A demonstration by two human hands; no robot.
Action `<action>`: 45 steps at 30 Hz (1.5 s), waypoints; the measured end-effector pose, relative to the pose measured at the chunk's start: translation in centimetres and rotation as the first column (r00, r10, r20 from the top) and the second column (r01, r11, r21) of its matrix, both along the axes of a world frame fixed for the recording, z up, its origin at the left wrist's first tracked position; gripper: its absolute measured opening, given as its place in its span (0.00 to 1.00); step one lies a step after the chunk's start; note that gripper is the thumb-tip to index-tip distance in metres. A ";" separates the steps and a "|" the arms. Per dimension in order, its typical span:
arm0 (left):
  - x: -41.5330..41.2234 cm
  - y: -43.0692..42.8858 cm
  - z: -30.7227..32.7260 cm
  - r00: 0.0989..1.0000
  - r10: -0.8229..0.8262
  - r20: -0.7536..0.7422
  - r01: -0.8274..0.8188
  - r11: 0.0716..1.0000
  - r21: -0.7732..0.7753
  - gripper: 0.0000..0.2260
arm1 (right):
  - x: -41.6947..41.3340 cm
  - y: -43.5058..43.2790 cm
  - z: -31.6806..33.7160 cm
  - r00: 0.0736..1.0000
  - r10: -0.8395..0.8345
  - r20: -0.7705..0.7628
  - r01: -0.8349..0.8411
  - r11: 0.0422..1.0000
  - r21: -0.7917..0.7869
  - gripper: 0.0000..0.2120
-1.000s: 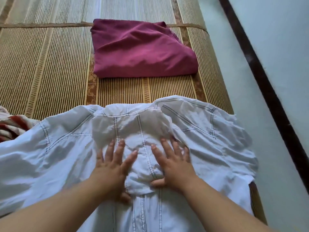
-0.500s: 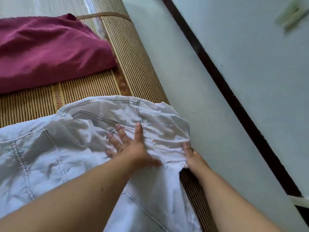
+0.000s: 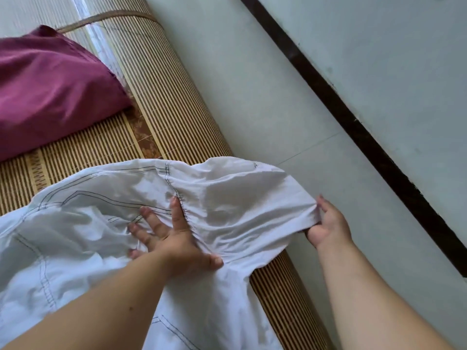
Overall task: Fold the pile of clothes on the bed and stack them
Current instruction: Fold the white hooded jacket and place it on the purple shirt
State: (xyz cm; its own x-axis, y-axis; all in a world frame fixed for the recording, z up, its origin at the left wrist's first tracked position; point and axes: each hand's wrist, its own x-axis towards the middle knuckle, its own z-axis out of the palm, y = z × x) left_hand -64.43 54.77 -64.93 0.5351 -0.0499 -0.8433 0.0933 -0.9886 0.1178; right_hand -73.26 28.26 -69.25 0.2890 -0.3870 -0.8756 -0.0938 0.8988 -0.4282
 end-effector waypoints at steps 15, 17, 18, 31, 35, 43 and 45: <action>-0.7 0.0 0.0 0.994 -0.007 0.109 0.015 0.997 -0.070 0.68 | -3.3 -11.4 8.9 0.992 0.095 0.083 -0.060 0.933 -0.354 0.08; -0.8 0.1 -0.1 0.990 -0.003 0.140 0.013 0.997 -0.073 0.68 | -3.5 -12.3 10.2 0.991 0.102 0.081 -0.064 0.923 -0.380 0.09; -0.8 0.1 -0.1 0.988 0.001 0.153 0.010 0.997 -0.073 0.68 | -3.6 -12.4 10.7 0.989 0.121 0.080 -0.081 0.919 -0.386 0.09; 0.4 1.6 1.7 0.995 0.014 0.098 0.003 0.986 -0.165 0.63 | -1.5 -6.7 18.6 0.947 0.296 0.122 -0.156 0.759 -0.632 0.10; 0.9 0.9 8.1 0.985 0.142 -0.100 -0.174 0.793 -0.584 0.40 | -0.3 2.2 23.2 0.884 0.463 0.069 -0.255 0.600 -0.758 0.11; -0.1 6.1 18.4 0.716 0.234 -0.658 -0.684 0.046 -0.728 0.21 | 1.4 23.2 25.6 0.590 0.807 -0.022 -0.560 0.389 -0.732 0.20; 0.0 9.2 18.2 0.709 0.338 -0.619 -0.672 0.057 -0.738 0.12 | 1.4 26.6 25.3 0.548 0.827 0.127 -0.610 0.499 -0.616 0.23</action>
State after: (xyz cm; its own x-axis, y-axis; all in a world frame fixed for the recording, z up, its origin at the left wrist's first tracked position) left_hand -64.42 63.92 -46.72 0.5932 -0.6140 -0.5207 0.7057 0.0855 0.7033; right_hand -71.86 54.82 -43.97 0.8956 -0.1815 -0.4061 -0.3548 0.2592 -0.8983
